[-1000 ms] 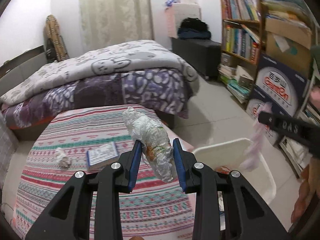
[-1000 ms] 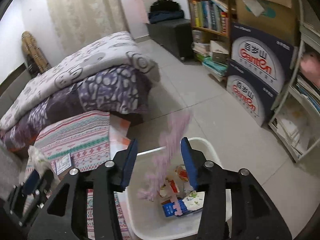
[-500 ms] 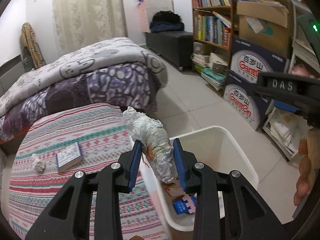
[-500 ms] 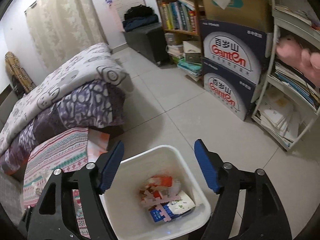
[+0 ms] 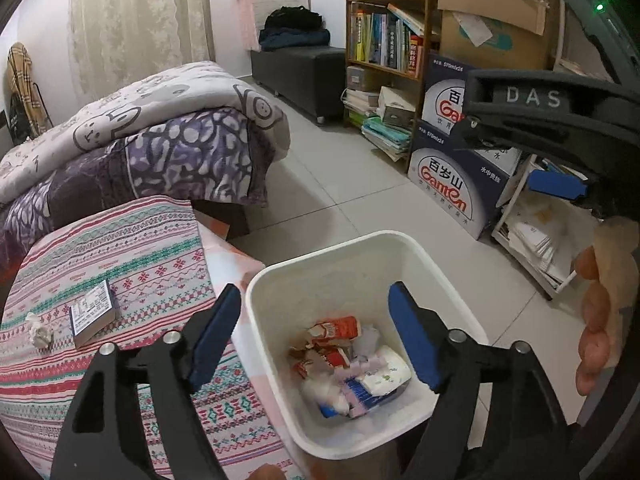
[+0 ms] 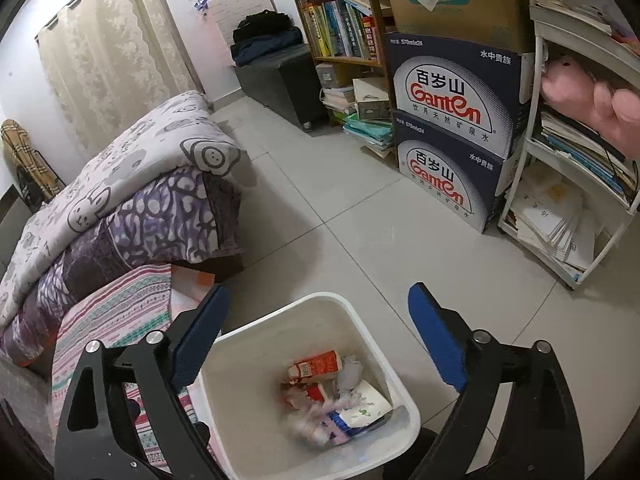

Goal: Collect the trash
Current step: 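Open the left tool over the white bin to drop the white tissue, then grasp the blue-and-white box with the left tool while the right tool grasps a crumpled white tissue, then carry the box and tissue in both tools over to the white bin, then open both tools over the bin to drop the box and tissue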

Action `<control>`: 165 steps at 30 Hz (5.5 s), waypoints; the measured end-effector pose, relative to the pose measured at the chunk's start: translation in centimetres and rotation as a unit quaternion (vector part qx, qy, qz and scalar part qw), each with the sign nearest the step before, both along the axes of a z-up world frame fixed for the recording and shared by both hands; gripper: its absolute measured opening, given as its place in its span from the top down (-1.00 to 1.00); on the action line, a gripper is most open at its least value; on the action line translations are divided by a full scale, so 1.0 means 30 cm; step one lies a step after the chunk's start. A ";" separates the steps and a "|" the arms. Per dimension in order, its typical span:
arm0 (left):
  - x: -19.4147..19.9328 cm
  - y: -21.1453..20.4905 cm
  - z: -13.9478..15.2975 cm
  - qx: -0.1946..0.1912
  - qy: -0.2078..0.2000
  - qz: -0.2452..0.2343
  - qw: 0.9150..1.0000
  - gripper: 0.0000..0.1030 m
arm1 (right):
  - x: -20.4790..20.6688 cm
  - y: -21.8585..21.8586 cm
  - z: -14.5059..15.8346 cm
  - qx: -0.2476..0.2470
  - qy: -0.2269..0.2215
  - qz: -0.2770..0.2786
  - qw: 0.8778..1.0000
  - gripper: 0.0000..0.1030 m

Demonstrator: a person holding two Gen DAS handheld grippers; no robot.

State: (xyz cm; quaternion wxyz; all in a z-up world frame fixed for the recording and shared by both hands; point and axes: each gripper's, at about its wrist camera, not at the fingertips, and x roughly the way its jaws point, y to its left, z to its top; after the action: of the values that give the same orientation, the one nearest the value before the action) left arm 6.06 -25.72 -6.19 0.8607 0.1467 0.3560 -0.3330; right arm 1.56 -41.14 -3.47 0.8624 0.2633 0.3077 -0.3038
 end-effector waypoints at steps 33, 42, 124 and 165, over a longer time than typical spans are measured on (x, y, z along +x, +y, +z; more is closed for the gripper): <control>0.808 0.456 -0.365 0.320 0.148 -0.076 0.933 -0.67 | 0.258 0.214 -0.069 0.077 0.057 0.119 0.988 -0.83; 0.752 0.617 -0.338 0.207 0.186 0.001 0.961 -0.17 | 0.301 0.277 -0.088 0.076 0.069 0.131 0.986 -0.83; 0.225 0.837 0.266 -0.029 -0.086 0.379 0.921 -0.19 | 0.328 0.591 0.082 -0.028 -0.029 0.236 0.971 0.37; 0.015 0.025 0.081 -0.033 0.028 0.078 0.996 -0.39 | -0.067 -0.037 0.061 -0.016 -0.026 -0.009 1.000 -0.76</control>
State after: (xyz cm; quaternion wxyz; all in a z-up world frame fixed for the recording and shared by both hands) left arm 6.50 -24.98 -3.77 0.8782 0.0811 0.3789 -0.2804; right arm -0.46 -42.25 -1.64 0.8714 0.2602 0.2782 -0.3092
